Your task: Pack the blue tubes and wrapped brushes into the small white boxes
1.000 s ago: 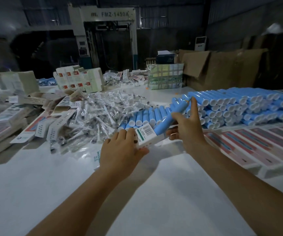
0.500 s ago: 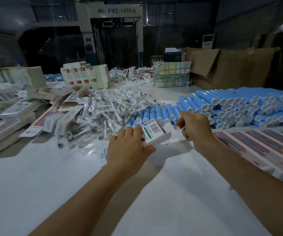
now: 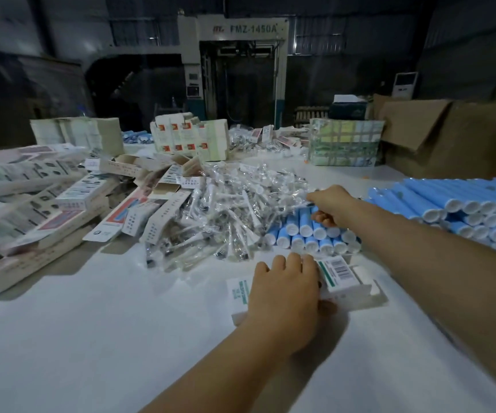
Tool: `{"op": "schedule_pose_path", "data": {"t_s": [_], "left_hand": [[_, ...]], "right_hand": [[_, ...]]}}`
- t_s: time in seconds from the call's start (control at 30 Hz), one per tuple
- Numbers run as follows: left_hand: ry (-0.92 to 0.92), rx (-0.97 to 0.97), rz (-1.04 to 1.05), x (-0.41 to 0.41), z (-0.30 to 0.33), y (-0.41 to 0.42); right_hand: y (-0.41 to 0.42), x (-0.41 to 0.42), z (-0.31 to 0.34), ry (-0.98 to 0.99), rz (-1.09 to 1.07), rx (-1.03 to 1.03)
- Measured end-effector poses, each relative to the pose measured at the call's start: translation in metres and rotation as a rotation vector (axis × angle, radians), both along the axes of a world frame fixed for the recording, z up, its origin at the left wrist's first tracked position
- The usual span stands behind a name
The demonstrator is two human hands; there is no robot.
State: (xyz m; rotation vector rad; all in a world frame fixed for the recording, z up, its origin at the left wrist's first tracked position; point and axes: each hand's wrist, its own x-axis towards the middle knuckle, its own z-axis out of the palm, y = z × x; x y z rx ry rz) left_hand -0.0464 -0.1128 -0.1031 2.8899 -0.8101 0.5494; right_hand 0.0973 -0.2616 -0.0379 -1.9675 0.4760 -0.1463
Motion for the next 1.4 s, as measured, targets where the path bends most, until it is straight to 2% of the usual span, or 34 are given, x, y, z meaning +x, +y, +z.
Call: {"op": "schedule_pose_path", "data": {"t_s": [0.17, 0.43, 0.63, 0.8, 0.93, 1.13, 1.4], "left_hand": [[0.011, -0.004, -0.033, 0.002, 0.001, -0.003], [0.007, -0.026, -0.015, 0.009, -0.004, -0.002], [-0.014, -0.101, 0.062, 0.018, -0.007, 0.008], [-0.061, -0.174, 0.120, 0.019, -0.006, 0.011], [-0.105, -0.194, 0.117, 0.014, -0.006, 0.010], [-0.156, -0.170, 0.076, 0.002, -0.005, 0.005], [-0.158, -0.154, 0.067, 0.000, -0.006, 0.000]], "right_hand": [[0.007, 0.023, -0.005, 0.030, -0.042, 0.013], [-0.009, 0.002, 0.001, -0.109, -0.092, 0.235], [-0.042, -0.065, 0.018, -0.408, -0.129, 0.303], [-0.059, -0.142, 0.000, -0.504, -0.138, 0.361], [-0.059, -0.170, -0.021, -0.511, -0.145, 0.289], [-0.034, -0.169, -0.033, -0.442, -0.067, 0.224], [-0.012, -0.174, -0.042, -0.435, 0.028, -0.156]]}}
